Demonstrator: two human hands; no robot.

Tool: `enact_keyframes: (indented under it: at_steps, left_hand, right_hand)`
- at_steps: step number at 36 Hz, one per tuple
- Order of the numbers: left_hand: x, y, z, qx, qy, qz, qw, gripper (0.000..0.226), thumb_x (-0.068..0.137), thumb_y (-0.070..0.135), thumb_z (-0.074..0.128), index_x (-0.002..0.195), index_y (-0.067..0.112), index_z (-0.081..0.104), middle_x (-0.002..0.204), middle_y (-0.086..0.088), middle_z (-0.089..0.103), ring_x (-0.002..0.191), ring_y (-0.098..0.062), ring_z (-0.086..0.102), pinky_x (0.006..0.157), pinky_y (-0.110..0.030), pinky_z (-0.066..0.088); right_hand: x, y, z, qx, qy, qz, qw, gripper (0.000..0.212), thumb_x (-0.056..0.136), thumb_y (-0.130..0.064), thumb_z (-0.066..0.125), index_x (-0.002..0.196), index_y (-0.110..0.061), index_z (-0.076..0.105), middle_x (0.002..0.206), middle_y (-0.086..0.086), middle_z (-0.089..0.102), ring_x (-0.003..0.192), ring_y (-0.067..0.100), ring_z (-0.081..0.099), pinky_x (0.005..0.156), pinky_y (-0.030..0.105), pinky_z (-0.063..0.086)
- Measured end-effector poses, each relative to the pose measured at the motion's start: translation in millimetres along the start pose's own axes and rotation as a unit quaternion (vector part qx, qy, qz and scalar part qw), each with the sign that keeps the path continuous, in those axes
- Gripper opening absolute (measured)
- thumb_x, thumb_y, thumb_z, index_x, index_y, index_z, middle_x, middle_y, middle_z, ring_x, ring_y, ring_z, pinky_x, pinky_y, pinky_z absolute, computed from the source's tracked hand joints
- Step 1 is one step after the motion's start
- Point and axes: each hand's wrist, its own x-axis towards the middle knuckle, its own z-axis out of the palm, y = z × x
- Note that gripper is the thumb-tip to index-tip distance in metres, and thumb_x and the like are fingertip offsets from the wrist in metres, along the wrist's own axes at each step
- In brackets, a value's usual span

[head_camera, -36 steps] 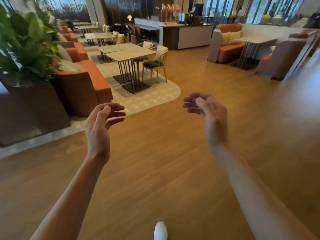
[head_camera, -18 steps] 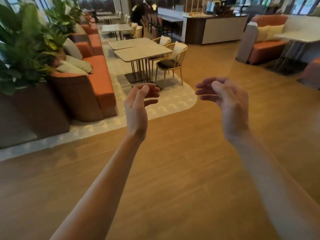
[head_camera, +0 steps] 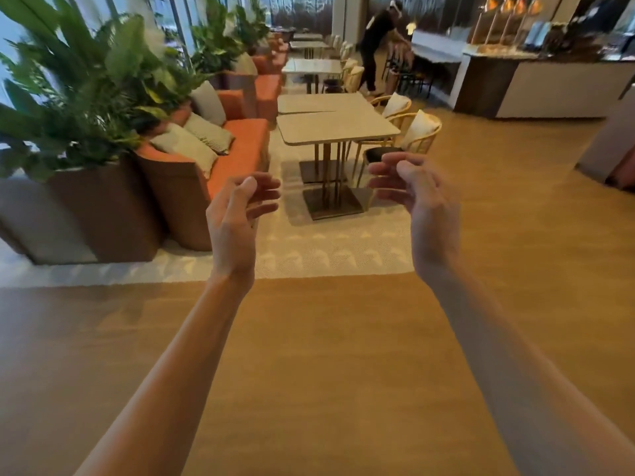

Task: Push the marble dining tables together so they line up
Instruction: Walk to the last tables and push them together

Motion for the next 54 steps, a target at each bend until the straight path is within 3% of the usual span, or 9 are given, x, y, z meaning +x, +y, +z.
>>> enact_keyframes:
  at_steps: [5, 13, 19, 25, 30, 38, 45, 54]
  left_hand:
    - [70, -61, 96, -0.004, 0.029, 0.021, 0.999, 0.031, 0.094, 0.024, 0.045, 0.100, 0.004, 0.068, 0.098, -0.016, 0.070, 0.091, -0.026, 0.068, 0.083, -0.042, 0.053]
    - [186, -193, 231, -0.015, 0.067, 0.008, 0.998, 0.031, 0.093, 0.027, 0.047, 0.100, 0.007, 0.069, 0.094, -0.008, 0.073, 0.089, -0.023, 0.069, 0.075, -0.030, 0.053]
    - [281, -260, 323, 0.003, 0.092, -0.007, 0.996, 0.036, 0.092, 0.031, 0.049, 0.104, 0.004, 0.070, 0.098, -0.011, 0.075, 0.091, -0.026, 0.070, 0.080, -0.034, 0.056]
    - [379, -319, 388, 0.035, 0.106, 0.024, 0.993, 0.027, 0.093, 0.027, 0.048, 0.096, 0.013, 0.071, 0.093, -0.003, 0.075, 0.088, -0.017, 0.070, 0.081, -0.038, 0.055]
    - [448, -390, 431, 0.042, 0.167, 0.036, 0.984, 0.028, 0.091, 0.027, 0.050, 0.097, 0.009, 0.071, 0.089, -0.004, 0.074, 0.085, -0.019, 0.069, 0.076, -0.034, 0.054]
    - [537, -453, 459, 0.081, 0.261, 0.015, 0.962, 0.027, 0.090, 0.023, 0.048, 0.094, 0.007, 0.070, 0.090, -0.007, 0.073, 0.082, -0.021, 0.067, 0.073, -0.033, 0.054]
    - [644, -508, 423, 0.130, 0.322, 0.020, 0.938, 0.035, 0.090, 0.026, 0.048, 0.099, -0.001, 0.069, 0.096, -0.016, 0.070, 0.086, -0.023, 0.068, 0.075, -0.036, 0.055]
    - [842, -611, 358, 0.117, 0.296, -0.007, 0.948, 0.027, 0.088, 0.027, 0.050, 0.092, 0.009, 0.070, 0.091, -0.009, 0.072, 0.085, -0.023, 0.067, 0.079, -0.043, 0.055]
  right_hand:
    - [122, 40, -75, -0.003, -0.014, -0.011, 1.000, 0.030, 0.098, -0.017, 0.046, 0.112, -0.001, 0.067, 0.108, 0.022, 0.073, 0.102, 0.038, 0.069, 0.087, 0.045, 0.056]
    - [310, 131, -148, -0.005, -0.059, -0.008, 0.998, 0.036, 0.094, -0.024, 0.048, 0.114, -0.002, 0.068, 0.103, 0.013, 0.076, 0.098, 0.030, 0.073, 0.083, 0.035, 0.057]
    - [449, 168, -187, 0.004, -0.083, 0.005, 0.997, 0.027, 0.091, -0.026, 0.050, 0.103, -0.013, 0.071, 0.097, 0.007, 0.077, 0.099, 0.032, 0.072, 0.086, 0.039, 0.057]
    - [579, 215, -214, 0.018, -0.103, 0.010, 0.994, 0.025, 0.092, -0.026, 0.049, 0.102, -0.015, 0.069, 0.098, 0.004, 0.077, 0.095, 0.019, 0.073, 0.086, 0.032, 0.058]
    - [690, 283, -228, 0.023, -0.156, 0.012, 0.987, 0.022, 0.098, -0.022, 0.046, 0.100, -0.019, 0.068, 0.101, 0.006, 0.076, 0.096, 0.021, 0.073, 0.087, 0.033, 0.058]
    - [838, 359, -210, 0.026, -0.204, 0.092, 0.974, 0.024, 0.104, -0.014, 0.045, 0.098, -0.019, 0.068, 0.096, 0.003, 0.076, 0.089, 0.016, 0.073, 0.081, 0.027, 0.058]
    - [957, 437, -149, 0.040, -0.235, 0.087, 0.967, 0.024, 0.103, -0.015, 0.044, 0.101, -0.016, 0.068, 0.100, 0.008, 0.076, 0.096, 0.028, 0.073, 0.086, 0.036, 0.058]
    - [1095, 551, -28, 0.000, -0.238, 0.075, 0.968, 0.022, 0.103, -0.012, 0.045, 0.105, -0.012, 0.068, 0.104, 0.013, 0.074, 0.098, 0.031, 0.071, 0.086, 0.037, 0.057]
